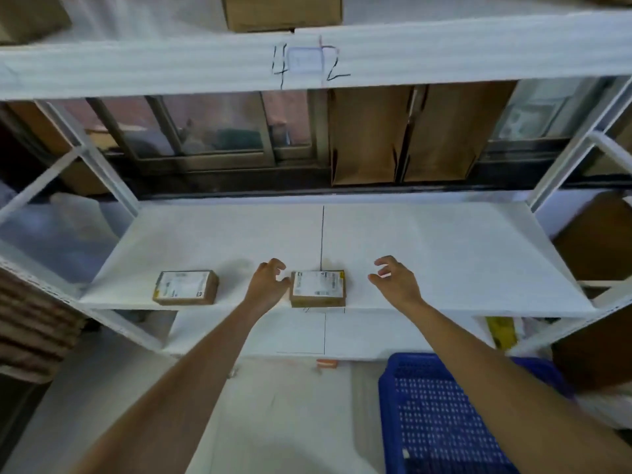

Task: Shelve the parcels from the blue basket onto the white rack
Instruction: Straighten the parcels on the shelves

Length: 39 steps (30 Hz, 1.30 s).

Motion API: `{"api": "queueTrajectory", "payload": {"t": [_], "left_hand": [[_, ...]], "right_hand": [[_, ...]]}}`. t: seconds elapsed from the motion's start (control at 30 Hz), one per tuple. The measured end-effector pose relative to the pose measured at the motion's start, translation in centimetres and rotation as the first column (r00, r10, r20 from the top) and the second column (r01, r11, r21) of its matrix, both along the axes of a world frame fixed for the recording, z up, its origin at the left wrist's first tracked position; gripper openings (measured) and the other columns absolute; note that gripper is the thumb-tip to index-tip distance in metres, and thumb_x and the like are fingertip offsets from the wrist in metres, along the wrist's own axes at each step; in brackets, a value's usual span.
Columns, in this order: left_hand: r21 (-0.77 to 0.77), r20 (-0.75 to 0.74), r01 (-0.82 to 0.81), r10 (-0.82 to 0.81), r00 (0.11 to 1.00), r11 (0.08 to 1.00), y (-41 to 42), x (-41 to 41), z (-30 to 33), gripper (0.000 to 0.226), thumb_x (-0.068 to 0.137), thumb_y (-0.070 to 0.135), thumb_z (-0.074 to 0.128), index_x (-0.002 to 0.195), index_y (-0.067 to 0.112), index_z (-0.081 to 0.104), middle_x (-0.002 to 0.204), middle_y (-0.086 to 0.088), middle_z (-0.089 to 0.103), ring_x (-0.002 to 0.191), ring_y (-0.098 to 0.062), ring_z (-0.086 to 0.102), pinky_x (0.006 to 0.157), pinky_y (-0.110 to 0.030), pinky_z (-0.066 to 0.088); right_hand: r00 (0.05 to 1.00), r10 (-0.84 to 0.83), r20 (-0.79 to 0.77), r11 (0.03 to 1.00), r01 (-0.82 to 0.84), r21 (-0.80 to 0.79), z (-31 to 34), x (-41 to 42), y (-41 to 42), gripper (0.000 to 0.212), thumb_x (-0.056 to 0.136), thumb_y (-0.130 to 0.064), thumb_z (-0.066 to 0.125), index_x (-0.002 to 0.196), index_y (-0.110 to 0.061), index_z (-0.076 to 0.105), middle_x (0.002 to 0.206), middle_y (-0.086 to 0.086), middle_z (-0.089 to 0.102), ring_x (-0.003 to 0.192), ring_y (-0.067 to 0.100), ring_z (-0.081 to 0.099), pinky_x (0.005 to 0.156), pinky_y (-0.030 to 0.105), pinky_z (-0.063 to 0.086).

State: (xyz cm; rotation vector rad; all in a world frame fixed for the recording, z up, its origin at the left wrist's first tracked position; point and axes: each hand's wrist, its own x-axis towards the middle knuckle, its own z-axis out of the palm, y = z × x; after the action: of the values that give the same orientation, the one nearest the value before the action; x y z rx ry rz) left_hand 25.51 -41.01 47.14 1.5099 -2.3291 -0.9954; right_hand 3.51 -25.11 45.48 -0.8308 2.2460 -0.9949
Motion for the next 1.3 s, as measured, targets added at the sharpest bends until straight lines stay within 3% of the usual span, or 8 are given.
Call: {"api": "queueTrajectory", "payload": {"t": [0.27, 0.43, 0.6, 0.7, 0.97, 1.03, 1.13, 1.3], "left_hand": [[0.142, 0.109, -0.054, 0.038, 0.993, 0.988, -4.0, 0.0, -8.9, 0.041, 0.089, 0.030, 0.054, 0.119, 0.002, 0.056, 0.112, -0.012, 0.065, 0.094, -0.024, 0.067, 0.082, -0.027, 0.047], [0.300, 0.035, -0.155, 0.152, 0.988, 0.941, -3.8, -1.2, -11.8, 0.038, 0.088, 0.030, 0.059, 0.118, 0.007, 0.053, 0.096, -0.011, 0.072, 0.076, -0.025, 0.073, 0.081, -0.036, 0.057], [0.348, -0.032, -0.217, 0.243, 0.969, 0.912, -3.8, -1.6, -13.5, 0.009, 0.083, 0.020, 0.059, 0.085, 0.012, 0.064, 0.085, -0.010, 0.074, 0.082, -0.025, 0.072, 0.081, -0.038, 0.058], [0.374, -0.086, -0.253, 0.304, 0.949, 0.892, -4.1, -2.0, -14.0, 0.017, 0.083, 0.011, 0.059, 0.071, 0.022, 0.056, 0.093, -0.010, 0.073, 0.086, -0.029, 0.072, 0.083, -0.042, 0.058], [0.401, -0.158, -0.270, 0.357, 0.921, 0.875, -4.7, -3.0, -14.4, 0.018, 0.088, 0.008, 0.060, 0.075, 0.020, 0.056, 0.098, -0.008, 0.069, 0.085, -0.029, 0.073, 0.086, -0.042, 0.057], [0.405, -0.161, -0.270, 0.358, 0.920, 0.874, -4.6, -3.0, -14.4, 0.003, 0.089, 0.011, 0.060, 0.087, 0.013, 0.059, 0.093, -0.006, 0.068, 0.084, -0.030, 0.072, 0.089, -0.042, 0.056], [0.405, -0.166, -0.283, 0.375, 0.912, 0.869, -4.2, -2.3, -13.5, 0.026, 0.089, 0.013, 0.061, 0.112, 0.001, 0.056, 0.086, -0.005, 0.062, 0.076, -0.031, 0.068, 0.089, -0.043, 0.055], [0.253, -0.201, -0.286, 0.340, 0.919, 0.924, -5.9, 1.4, -10.2, 0.017, 0.089, 0.011, 0.061, 0.104, 0.003, 0.057, 0.102, -0.013, 0.065, 0.072, -0.030, 0.067, 0.079, -0.045, 0.057]], "right_hand": [[1.000, 0.018, -0.020, 0.981, -0.014, 0.194, -7.9, 3.4, -4.7, 0.049, 0.092, -0.039, 0.058, 0.137, -0.024, 0.046, 0.132, 0.007, 0.058, 0.112, 0.025, 0.060, 0.087, 0.034, 0.051], [1.000, 0.002, 0.002, 0.975, -0.003, 0.221, -11.0, 3.7, -6.6, 0.046, 0.092, -0.037, 0.056, 0.135, -0.026, 0.046, 0.124, 0.005, 0.063, 0.090, 0.027, 0.069, 0.081, 0.045, 0.058], [0.999, -0.042, 0.001, 0.985, 0.041, 0.165, -12.7, 3.9, -7.6, 0.036, 0.092, -0.022, 0.059, 0.126, -0.024, 0.049, 0.106, 0.007, 0.069, 0.086, 0.029, 0.070, 0.075, 0.046, 0.060], [0.999, -0.039, -0.002, 0.988, 0.038, 0.148, -13.0, 3.6, -8.1, 0.034, 0.091, -0.019, 0.059, 0.123, -0.024, 0.049, 0.104, 0.007, 0.069, 0.085, 0.030, 0.070, 0.074, 0.047, 0.060], [1.000, -0.025, 0.004, 0.990, 0.024, 0.136, -13.1, 2.8, -8.7, 0.036, 0.091, -0.021, 0.060, 0.124, -0.023, 0.047, 0.104, 0.007, 0.069, 0.085, 0.029, 0.070, 0.074, 0.047, 0.060], [1.000, -0.009, 0.001, 0.989, 0.009, 0.148, -12.9, 2.7, -8.6, 0.038, 0.092, -0.024, 0.060, 0.127, -0.023, 0.045, 0.109, 0.008, 0.069, 0.087, 0.029, 0.070, 0.075, 0.047, 0.060], [0.993, -0.061, -0.104, 0.986, 0.076, 0.149, -12.0, 2.8, -8.0, 0.044, 0.091, -0.034, 0.059, 0.131, -0.023, 0.044, 0.119, 0.008, 0.061, 0.092, 0.029, 0.067, 0.075, 0.042, 0.058], [0.964, -0.142, -0.227, 0.988, 0.153, 0.029, -9.2, 4.3, -8.0, 0.030, 0.091, -0.026, 0.058, 0.120, -0.020, 0.052, 0.117, 0.005, 0.058, 0.089, 0.024, 0.063, 0.067, 0.035, 0.052]]}}
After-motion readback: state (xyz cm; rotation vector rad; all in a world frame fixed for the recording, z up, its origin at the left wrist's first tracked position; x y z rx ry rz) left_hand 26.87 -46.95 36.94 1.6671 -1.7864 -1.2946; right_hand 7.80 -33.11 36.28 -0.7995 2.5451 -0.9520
